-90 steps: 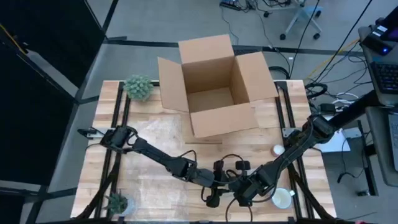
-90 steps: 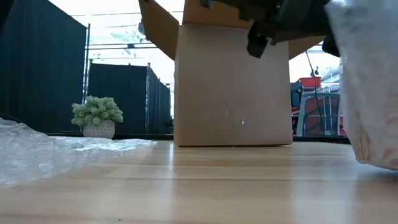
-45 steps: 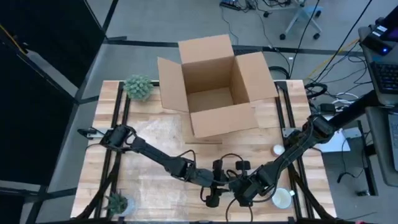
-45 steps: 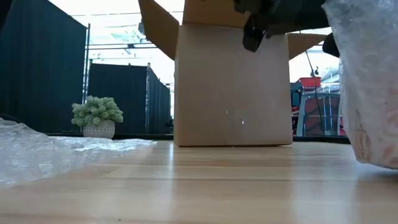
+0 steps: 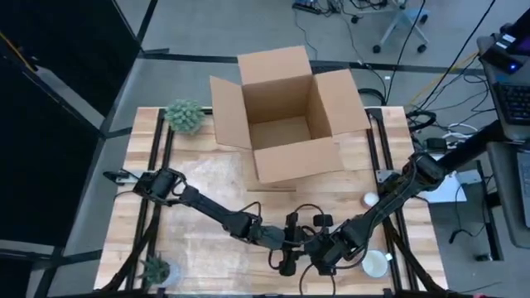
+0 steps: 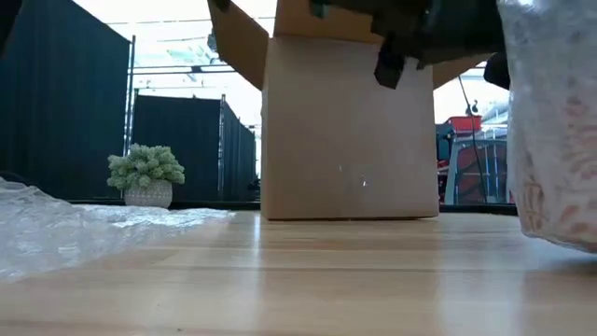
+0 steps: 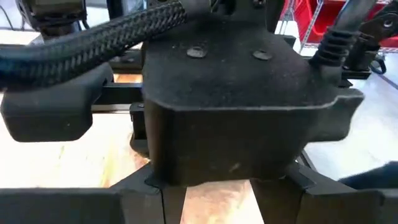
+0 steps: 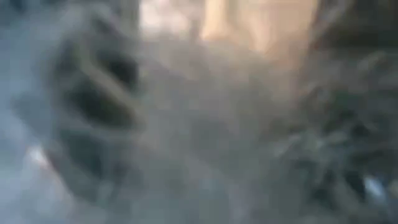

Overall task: Wrap mug
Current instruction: Wrap the orange mug with bubble wrap

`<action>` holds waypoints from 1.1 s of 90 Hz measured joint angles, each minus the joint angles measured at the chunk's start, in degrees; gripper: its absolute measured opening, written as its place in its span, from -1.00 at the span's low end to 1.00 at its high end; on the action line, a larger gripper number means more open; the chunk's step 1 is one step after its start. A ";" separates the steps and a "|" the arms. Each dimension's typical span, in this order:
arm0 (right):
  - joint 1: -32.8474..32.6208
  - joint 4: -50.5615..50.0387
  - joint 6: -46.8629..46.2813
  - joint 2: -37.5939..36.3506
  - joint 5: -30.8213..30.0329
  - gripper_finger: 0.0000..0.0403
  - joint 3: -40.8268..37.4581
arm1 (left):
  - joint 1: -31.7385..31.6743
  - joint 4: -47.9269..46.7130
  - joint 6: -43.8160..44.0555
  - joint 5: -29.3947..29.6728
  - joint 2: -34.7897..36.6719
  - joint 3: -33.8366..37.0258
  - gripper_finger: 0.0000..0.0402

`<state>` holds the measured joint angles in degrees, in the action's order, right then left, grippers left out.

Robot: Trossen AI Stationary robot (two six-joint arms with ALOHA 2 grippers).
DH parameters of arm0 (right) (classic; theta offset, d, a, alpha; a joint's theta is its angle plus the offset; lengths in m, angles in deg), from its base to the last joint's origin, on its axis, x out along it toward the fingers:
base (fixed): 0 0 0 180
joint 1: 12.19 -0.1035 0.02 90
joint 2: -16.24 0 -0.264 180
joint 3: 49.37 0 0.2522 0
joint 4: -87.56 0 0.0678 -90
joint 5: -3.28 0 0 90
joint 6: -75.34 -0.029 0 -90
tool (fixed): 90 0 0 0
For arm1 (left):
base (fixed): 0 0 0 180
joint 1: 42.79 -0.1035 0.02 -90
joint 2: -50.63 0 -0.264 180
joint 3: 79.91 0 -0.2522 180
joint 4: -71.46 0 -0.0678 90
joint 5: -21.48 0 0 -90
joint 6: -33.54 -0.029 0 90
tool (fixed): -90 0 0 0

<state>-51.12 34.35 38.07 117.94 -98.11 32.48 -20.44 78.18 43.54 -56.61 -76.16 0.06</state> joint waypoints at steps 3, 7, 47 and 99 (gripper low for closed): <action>-0.03 -1.21 -0.10 0.24 -0.10 -0.94 0.96 | 0.12 -0.59 -0.03 -0.02 -0.08 -0.07 -0.27; -0.03 -3.30 -0.11 0.50 -0.11 -0.94 2.40 | 0.22 -1.13 -0.11 0.03 -0.12 -0.08 -0.27; -0.09 -22.02 -2.40 0.16 1.88 -0.94 14.62 | 0.12 -2.33 -0.02 -0.77 -0.47 0.14 -0.27; -0.21 -24.76 -2.59 1.14 -0.88 -0.94 20.07 | 0.17 -2.31 0.04 -1.19 -0.49 0.29 -0.27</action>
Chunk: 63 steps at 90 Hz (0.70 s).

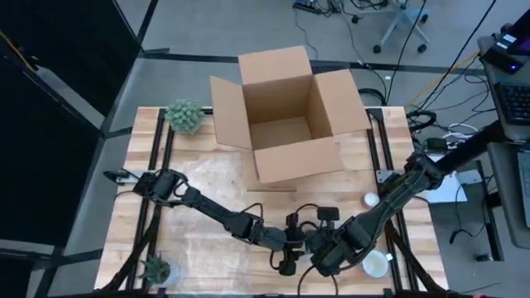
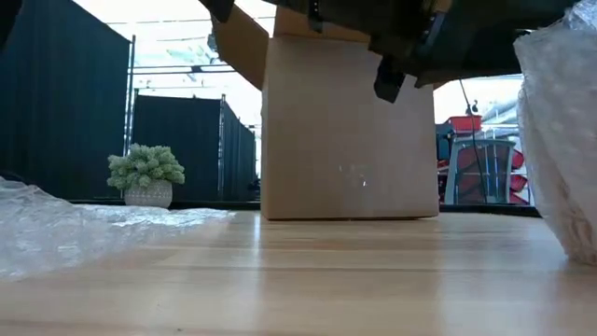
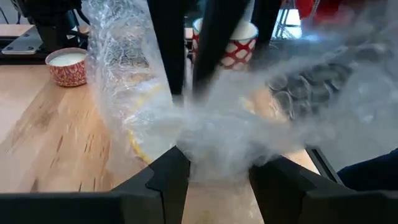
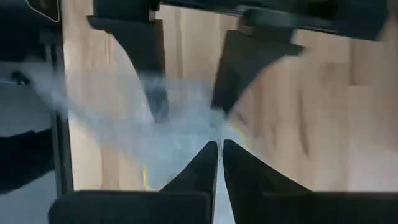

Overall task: Wrap mug
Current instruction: Wrap the orange mug with bubble wrap

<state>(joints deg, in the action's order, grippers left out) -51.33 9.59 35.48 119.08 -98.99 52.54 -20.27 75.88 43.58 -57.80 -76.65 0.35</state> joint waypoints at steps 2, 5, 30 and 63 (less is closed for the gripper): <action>-0.12 1.29 -0.04 0.24 0.18 -0.94 -1.31 | 0.00 -0.03 0.00 0.01 0.00 0.00 -0.27; -0.48 3.15 -0.41 0.48 0.03 -0.94 -3.27 | 0.04 0.10 -0.05 0.16 0.01 0.16 -0.27; -1.52 12.47 -8.22 1.71 0.97 -0.94 -14.78 | 0.00 0.31 0.05 -0.20 -0.02 -0.08 -0.27; -1.49 14.81 -5.92 1.51 1.08 -0.94 -15.33 | 1.67 -5.36 1.80 0.10 5.59 -0.63 -0.27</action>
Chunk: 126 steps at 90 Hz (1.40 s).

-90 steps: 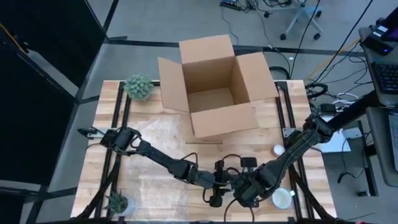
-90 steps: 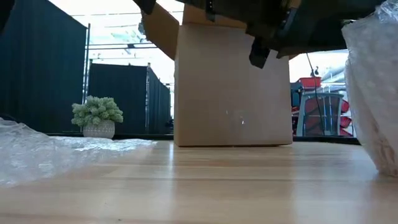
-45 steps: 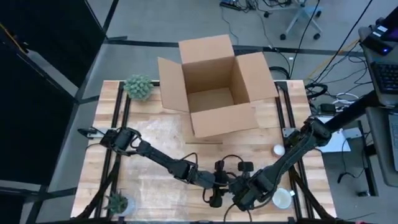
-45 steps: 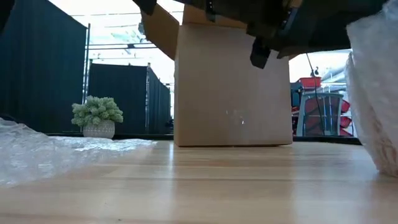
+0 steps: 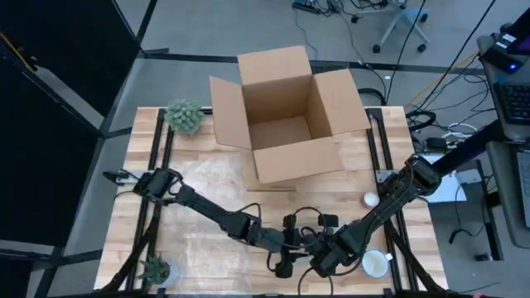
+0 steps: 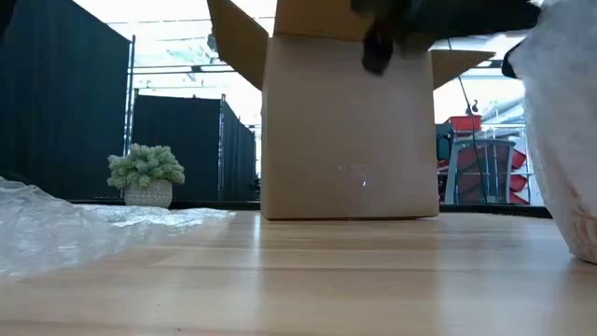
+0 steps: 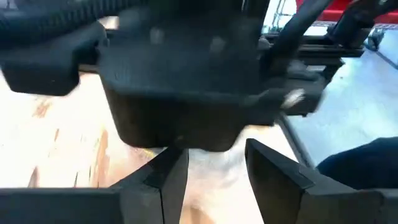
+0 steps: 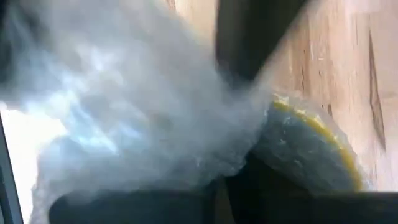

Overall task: Wrap mug
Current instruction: Wrap the orange mug with bubble wrap

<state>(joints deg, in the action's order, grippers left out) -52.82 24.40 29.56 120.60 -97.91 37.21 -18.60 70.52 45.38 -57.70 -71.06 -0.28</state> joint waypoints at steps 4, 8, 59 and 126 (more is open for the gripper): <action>0.01 -0.01 0.03 0.01 0.02 -0.94 0.02 | 0.31 0.13 -0.17 0.66 0.24 0.00 -0.27; 0.01 0.03 0.00 0.02 0.20 -0.94 0.02 | 0.38 0.26 -0.39 1.45 0.27 0.00 -0.27; 0.01 -2.33 0.41 0.50 1.09 -0.94 1.89 | -2.70 9.87 1.25 2.05 -7.90 -0.62 -0.27; -6.51 -39.52 -18.43 -10.99 -8.80 -0.94 17.72 | -2.81 9.97 2.75 1.53 -8.10 -0.46 -0.27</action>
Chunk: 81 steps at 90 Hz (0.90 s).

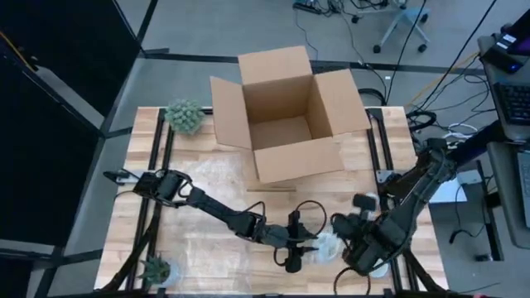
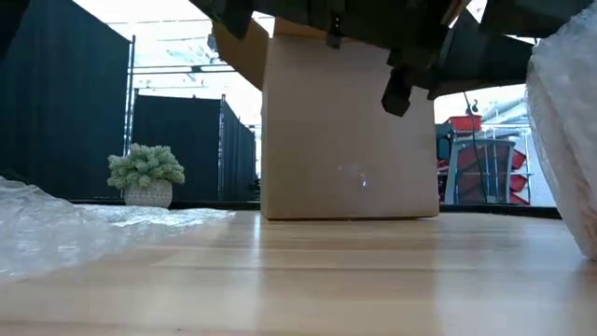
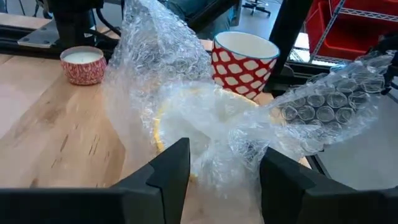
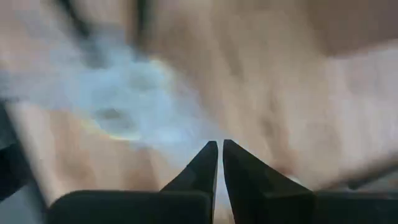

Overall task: Wrap mug
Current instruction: Wrap the orange mug with bubble wrap

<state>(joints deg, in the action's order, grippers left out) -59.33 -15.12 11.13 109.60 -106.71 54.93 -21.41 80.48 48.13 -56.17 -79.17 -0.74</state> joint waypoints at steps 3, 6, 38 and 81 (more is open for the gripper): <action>-0.02 0.64 0.15 -0.61 0.04 -0.94 -1.71 | 0.00 0.01 0.01 -0.09 0.00 0.02 -0.27; 0.05 0.89 -0.17 -0.96 0.46 -0.94 -3.01 | 0.00 0.04 0.00 -0.10 0.00 0.02 -0.27; -0.24 10.14 -6.75 -0.92 3.85 -0.94 -17.86 | 0.07 0.14 0.00 -0.32 0.00 0.07 -0.27; 0.40 36.32 6.58 0.18 3.52 -0.94 -18.10 | 0.11 0.18 0.02 -0.39 0.00 0.09 -0.27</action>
<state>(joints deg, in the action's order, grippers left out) -58.93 21.20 17.72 109.78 -103.19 36.83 -21.30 80.66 48.15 -56.57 -79.17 -0.65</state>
